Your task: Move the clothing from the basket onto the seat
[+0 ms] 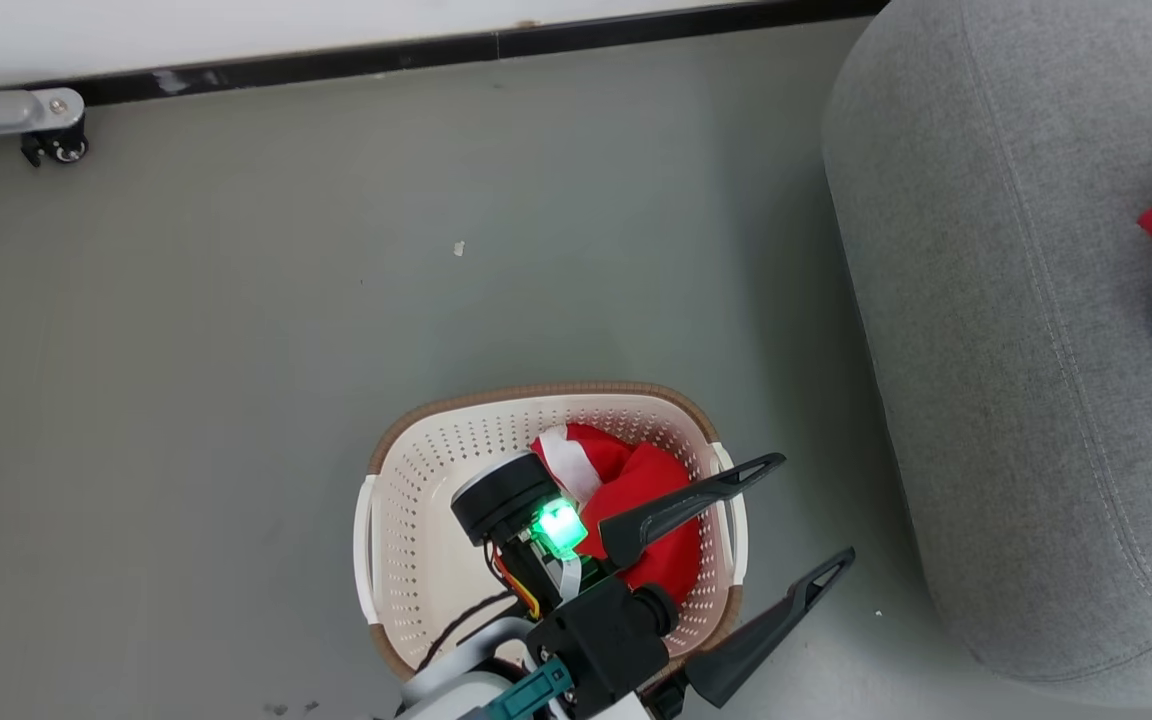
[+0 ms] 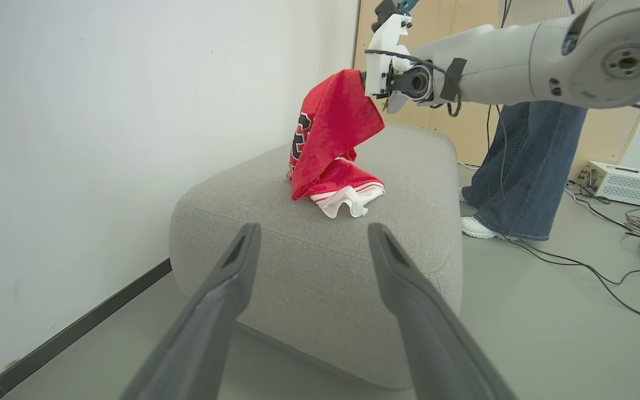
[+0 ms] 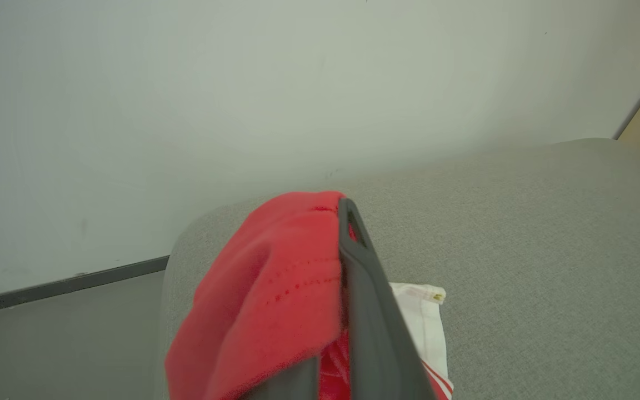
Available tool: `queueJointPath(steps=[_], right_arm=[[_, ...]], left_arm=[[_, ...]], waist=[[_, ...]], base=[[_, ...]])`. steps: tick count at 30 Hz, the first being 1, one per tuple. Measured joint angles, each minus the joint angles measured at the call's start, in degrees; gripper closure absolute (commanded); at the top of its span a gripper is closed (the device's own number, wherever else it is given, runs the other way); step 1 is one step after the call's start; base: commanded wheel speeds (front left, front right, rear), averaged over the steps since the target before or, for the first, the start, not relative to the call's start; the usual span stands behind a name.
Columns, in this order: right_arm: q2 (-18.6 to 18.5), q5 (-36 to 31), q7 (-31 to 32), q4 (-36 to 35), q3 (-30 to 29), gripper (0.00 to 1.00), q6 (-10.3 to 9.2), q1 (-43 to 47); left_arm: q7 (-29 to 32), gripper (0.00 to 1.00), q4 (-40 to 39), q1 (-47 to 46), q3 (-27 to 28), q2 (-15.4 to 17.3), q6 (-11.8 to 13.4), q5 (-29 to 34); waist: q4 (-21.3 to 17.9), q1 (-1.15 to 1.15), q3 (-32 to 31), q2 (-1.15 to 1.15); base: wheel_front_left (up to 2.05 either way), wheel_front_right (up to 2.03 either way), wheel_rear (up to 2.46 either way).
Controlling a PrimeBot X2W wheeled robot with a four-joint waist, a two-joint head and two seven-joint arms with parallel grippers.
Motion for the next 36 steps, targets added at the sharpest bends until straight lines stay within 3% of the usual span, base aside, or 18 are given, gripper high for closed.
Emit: queueJointPath(steps=[12,14,15,16,21,36], right_arm=[[3.04,-0.25,-1.21,3.65,-1.19,1.00,0.00,3.44],[3.63,-0.25,-1.24,4.35,-1.48,0.70,0.00,3.44],[3.97,-0.22,-1.24,4.90,-1.59,0.30,0.00,3.43],[4.32,-0.14,-1.24,5.44,-1.66,0.00,0.00,3.43],[5.90,0.38,-1.26,6.12,-1.59,0.00,0.00,3.75],[5.39,0.91,-1.75,5.91,-1.71,0.00,0.01,12.61]], left_arm=[[-0.12,0.00,2.81,-2.97,0.09,-0.02,-0.05,0.23],[-0.24,0.00,3.28,-3.16,0.18,0.07,-0.22,0.23],[-0.36,0.00,3.45,-3.39,0.24,0.11,-0.30,0.23],[-0.37,0.00,3.59,-3.70,0.42,0.20,-0.49,0.23],[-0.99,0.00,4.64,-4.12,1.04,0.56,-0.52,0.23],[-4.48,0.00,7.92,-4.95,1.59,0.35,-0.53,-0.83]], waist=[[-1.37,0.00,3.77,0.00],[-1.58,0.00,4.23,0.00],[-1.69,0.00,4.42,0.00],[-1.81,0.00,4.60,0.00],[-2.54,0.00,5.01,0.00],[-5.71,0.00,3.40,0.00]], base=[[0.00,0.00,0.00],[0.00,0.00,0.00],[0.00,0.00,0.00],[0.00,0.00,0.00],[0.00,0.00,0.00],[0.00,0.00,0.00]])
